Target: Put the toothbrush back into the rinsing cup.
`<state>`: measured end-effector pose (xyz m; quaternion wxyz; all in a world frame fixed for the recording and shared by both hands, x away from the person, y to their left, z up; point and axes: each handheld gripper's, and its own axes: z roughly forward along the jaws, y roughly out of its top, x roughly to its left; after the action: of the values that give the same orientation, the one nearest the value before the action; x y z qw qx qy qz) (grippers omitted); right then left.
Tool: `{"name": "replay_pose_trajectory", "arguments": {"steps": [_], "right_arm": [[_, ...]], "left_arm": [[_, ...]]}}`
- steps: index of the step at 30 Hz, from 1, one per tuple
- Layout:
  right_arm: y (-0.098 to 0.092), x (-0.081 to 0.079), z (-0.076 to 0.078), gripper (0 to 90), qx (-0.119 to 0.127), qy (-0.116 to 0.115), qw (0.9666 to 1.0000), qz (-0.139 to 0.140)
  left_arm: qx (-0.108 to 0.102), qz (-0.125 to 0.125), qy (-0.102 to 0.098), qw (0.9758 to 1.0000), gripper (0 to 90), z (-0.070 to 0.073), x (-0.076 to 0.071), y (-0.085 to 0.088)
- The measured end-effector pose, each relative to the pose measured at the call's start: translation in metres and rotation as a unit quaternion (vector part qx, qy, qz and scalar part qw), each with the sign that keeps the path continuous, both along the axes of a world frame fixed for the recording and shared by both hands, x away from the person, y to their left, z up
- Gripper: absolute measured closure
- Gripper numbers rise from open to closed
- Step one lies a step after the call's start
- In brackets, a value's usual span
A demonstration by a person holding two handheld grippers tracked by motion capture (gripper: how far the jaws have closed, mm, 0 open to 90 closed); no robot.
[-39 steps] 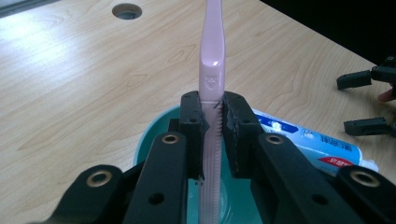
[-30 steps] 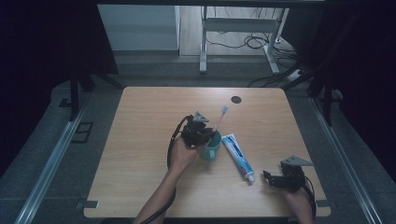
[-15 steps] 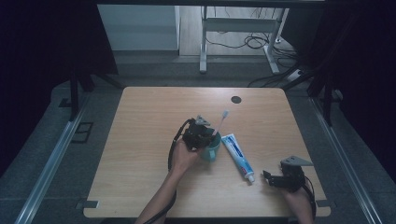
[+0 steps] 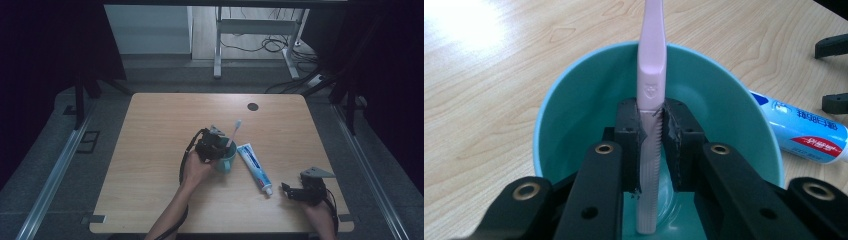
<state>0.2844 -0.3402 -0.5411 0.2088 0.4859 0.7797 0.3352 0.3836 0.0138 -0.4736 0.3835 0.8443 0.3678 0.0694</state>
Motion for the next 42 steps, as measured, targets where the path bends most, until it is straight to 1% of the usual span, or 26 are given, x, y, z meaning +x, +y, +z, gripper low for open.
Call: {"name": "replay_pose_trajectory", "arguments": {"steps": [4,6,10,14,16,17,20,24,28,31,32,33,36,39,42], "right_arm": [[0.000,0.000,0.000,12.9,0.000,0.000,1.0000,0.000],[0.000,0.000,0.000,12.9,0.000,0.000,1.0000,0.000],[0.000,0.000,0.000,12.9,0.000,0.000,1.0000,0.000],[0.000,0.000,0.000,12.9,0.000,0.000,1.0000,0.000],[0.000,0.000,0.000,12.9,0.000,0.000,1.0000,0.000],[0.000,0.000,0.000,12.9,0.000,0.000,1.0000,0.000],[0.000,0.000,0.000,12.9,0.000,0.000,1.0000,0.000],[0.000,0.000,0.000,12.9,-0.001,-0.001,1.0000,0.001],[0.000,0.000,0.000,12.9,-0.001,-0.001,1.0000,0.001],[0.000,0.000,0.000,12.9,-0.001,-0.001,1.0000,0.001],[0.000,0.000,0.000,12.9,-0.001,-0.001,1.0000,0.001],[0.000,0.000,0.000,12.9,-0.001,-0.001,1.0000,0.001],[0.000,0.000,0.000,12.9,-0.001,-0.001,1.0000,0.001],[0.000,0.000,0.000,12.9,-0.001,-0.001,1.0000,0.001],[0.000,0.000,0.000,12.9,-0.001,-0.001,1.0000,0.001]], "left_arm": [[-0.001,-0.001,0.007,1.0000,76.7,-0.001,0.000,-0.001],[0.003,-0.005,0.004,1.0000,75.8,-0.001,0.000,-0.001],[0.002,-0.004,0.004,1.0000,73.7,0.000,0.000,-0.002],[0.003,-0.005,-0.001,1.0000,70.4,0.003,-0.002,-0.002],[0.001,-0.003,-0.005,1.0000,67.1,0.005,-0.002,-0.002],[0.005,-0.005,-0.010,0.9999,65.9,0.006,-0.002,-0.001],[0.001,-0.002,-0.014,0.9999,62.5,0.009,-0.004,-0.001],[0.003,-0.003,-0.021,0.9998,57.5,0.013,-0.006,0.000],[0.008,-0.007,-0.031,0.9995,52.5,0.017,-0.008,0.000],[0.007,-0.009,-0.041,0.9991,49.5,0.020,-0.010,0.001],[0.004,-0.007,-0.043,0.9990,48.1,0.021,-0.011,0.001],[0.003,-0.011,-0.047,0.9988,46.8,0.022,-0.011,0.001],[0.008,-0.011,-0.054,0.9984,42.2,0.025,-0.013,0.001],[0.007,-0.010,-0.055,0.9984,37.8,0.027,-0.015,0.002],[0.004,-0.010,-0.053,0.9985,30.6,0.028,-0.016,0.004]]}}
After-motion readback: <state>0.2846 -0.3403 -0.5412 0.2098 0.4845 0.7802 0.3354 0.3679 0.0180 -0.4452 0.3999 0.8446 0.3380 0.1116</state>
